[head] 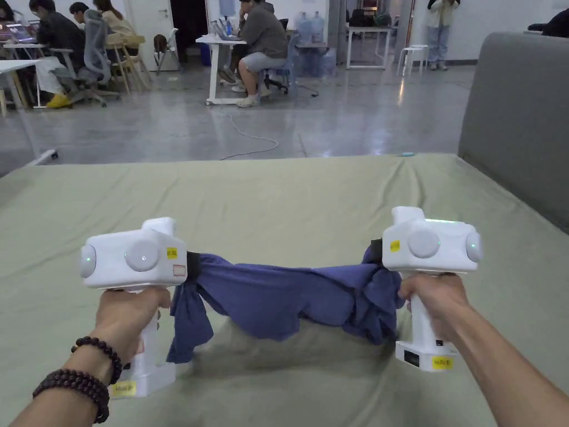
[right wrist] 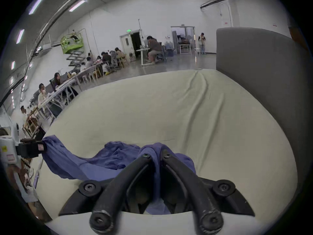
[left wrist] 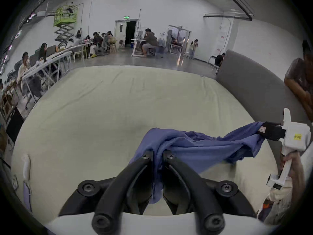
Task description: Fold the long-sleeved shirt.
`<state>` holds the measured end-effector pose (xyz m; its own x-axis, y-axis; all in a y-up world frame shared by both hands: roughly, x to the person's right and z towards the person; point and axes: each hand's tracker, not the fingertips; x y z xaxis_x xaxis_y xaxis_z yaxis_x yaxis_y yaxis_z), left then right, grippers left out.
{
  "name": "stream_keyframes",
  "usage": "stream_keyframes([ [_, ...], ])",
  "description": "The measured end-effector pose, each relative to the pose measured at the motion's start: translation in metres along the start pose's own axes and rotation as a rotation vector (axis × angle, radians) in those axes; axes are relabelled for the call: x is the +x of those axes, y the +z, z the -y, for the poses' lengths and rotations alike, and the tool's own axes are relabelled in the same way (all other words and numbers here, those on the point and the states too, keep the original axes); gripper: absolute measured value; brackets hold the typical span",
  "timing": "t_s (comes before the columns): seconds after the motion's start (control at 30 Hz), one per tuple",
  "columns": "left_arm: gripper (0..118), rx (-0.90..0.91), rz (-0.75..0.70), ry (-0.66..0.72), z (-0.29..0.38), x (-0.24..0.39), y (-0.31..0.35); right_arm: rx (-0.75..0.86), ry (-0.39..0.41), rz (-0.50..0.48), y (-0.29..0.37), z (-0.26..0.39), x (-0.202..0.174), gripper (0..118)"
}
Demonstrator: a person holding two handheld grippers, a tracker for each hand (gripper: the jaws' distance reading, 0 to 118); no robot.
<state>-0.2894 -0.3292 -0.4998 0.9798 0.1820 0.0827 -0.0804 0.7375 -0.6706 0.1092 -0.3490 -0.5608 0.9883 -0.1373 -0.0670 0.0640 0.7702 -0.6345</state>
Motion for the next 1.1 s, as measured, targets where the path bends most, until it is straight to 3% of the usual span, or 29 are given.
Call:
stream_keyframes([
  [0.17,3,0.023,0.014,0.005,0.053,0.013,0.063,0.007,0.043,0.033,0.062,0.050,-0.010,2],
  [0.3,3,-0.055,-0.086,-0.014,0.135,0.026,0.092,-0.036,0.080,0.054,0.097,0.125,-0.015,2],
  [0.47,3,-0.250,-0.089,0.091,0.242,0.018,0.091,-0.151,0.101,0.069,0.127,0.215,-0.012,2],
  [0.6,3,-0.229,-0.094,0.110,0.274,0.008,0.088,-0.211,0.103,0.068,0.128,0.251,-0.007,3],
  [0.63,5,-0.216,-0.081,0.118,0.275,0.005,0.087,-0.222,0.102,0.071,0.125,0.254,-0.006,11],
  [0.67,15,-0.185,-0.070,0.128,0.272,0.003,0.089,-0.224,0.094,0.066,0.125,0.252,-0.005,32],
  [0.7,57,-0.141,-0.077,0.150,0.266,0.002,0.094,-0.196,0.066,0.052,0.132,0.249,-0.005,74],
  [0.73,85,-0.105,-0.091,0.163,0.261,0.001,0.100,-0.170,0.044,0.042,0.140,0.244,-0.005,85],
  [0.83,118,-0.050,-0.062,0.132,0.246,-0.001,0.119,-0.059,0.048,0.040,0.173,0.225,-0.005,114],
  [0.93,118,0.026,-0.028,0.091,0.230,0.015,0.135,-0.007,0.054,0.064,0.191,0.213,-0.005,114],
  [0.97,117,0.010,-0.032,0.089,0.224,0.018,0.133,-0.015,0.047,0.063,0.196,0.211,-0.004,108],
  [1.0,105,-0.002,-0.040,0.094,0.222,0.020,0.130,-0.003,0.037,0.054,0.198,0.213,-0.002,77],
  [1.03,71,0.009,-0.030,0.092,0.226,0.025,0.141,-0.001,0.034,0.051,0.197,0.214,-0.001,29],
  [1.07,21,0.016,-0.024,0.091,0.225,0.027,0.136,-0.022,0.032,0.071,0.191,0.218,-0.002,0],
  [1.1,0,-0.003,-0.035,0.089,0.224,0.028,0.129,-0.048,0.014,0.088,0.194,0.219,0.000,0],
])
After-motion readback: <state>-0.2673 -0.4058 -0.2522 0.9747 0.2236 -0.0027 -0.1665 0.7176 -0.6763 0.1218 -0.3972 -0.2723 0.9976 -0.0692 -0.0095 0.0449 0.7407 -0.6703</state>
